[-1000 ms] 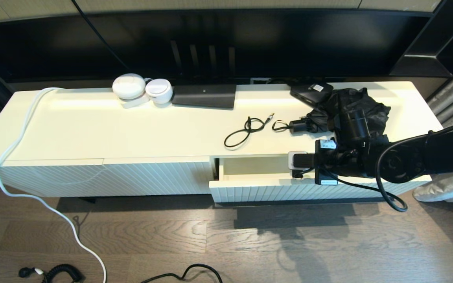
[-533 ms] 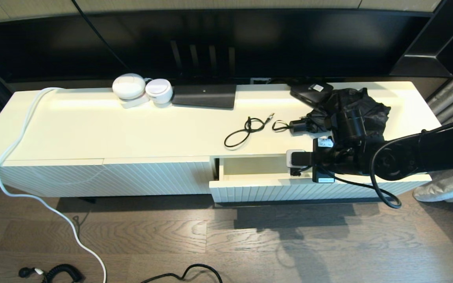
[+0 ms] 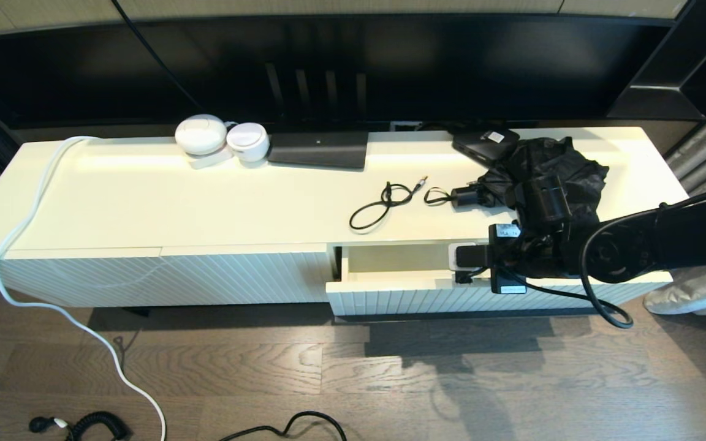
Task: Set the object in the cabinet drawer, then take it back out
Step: Open the drawer
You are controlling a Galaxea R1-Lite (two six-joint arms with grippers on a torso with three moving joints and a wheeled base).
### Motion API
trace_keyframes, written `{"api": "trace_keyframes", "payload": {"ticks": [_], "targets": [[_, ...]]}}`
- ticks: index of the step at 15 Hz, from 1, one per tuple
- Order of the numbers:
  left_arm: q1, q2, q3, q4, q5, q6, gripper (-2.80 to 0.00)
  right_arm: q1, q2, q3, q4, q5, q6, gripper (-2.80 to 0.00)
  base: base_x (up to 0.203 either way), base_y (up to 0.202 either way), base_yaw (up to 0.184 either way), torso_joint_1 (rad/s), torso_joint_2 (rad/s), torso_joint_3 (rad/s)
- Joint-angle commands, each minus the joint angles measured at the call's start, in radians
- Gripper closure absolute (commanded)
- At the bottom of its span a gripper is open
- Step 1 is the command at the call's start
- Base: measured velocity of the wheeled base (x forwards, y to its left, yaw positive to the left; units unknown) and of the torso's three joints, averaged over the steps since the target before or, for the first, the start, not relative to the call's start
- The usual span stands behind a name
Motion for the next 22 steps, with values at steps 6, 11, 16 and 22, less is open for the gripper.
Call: {"api": "trace_keyframes", "payload": {"ticks": [6,11,16,22], "targets": [[0.0,0.0,0.0,0.0,0.0,0.0,0.0,0.011,-0.031,0.039,0.021,-0.002,-0.006,0.0,0.0,0.0,0.0,0.0,0.0,0.0],[0.0,0.0,0.0,0.0,0.0,0.0,0.0,0.012,-0.044,0.119,0.016,-0.004,-0.005,0.0,0.0,0.0,0.0,0.0,0.0,0.0],[0.0,0.0,0.0,0.0,0.0,0.0,0.0,0.013,-0.071,0.174,0.013,-0.006,-0.004,0.0,0.0,0.0,0.0,0.0,0.0,0.0],[0.0,0.0,0.0,0.0,0.0,0.0,0.0,0.035,-0.118,0.271,0.01,-0.003,0.004,0.0,0.0,0.0,0.0,0.0,0.0,0.0]]}}
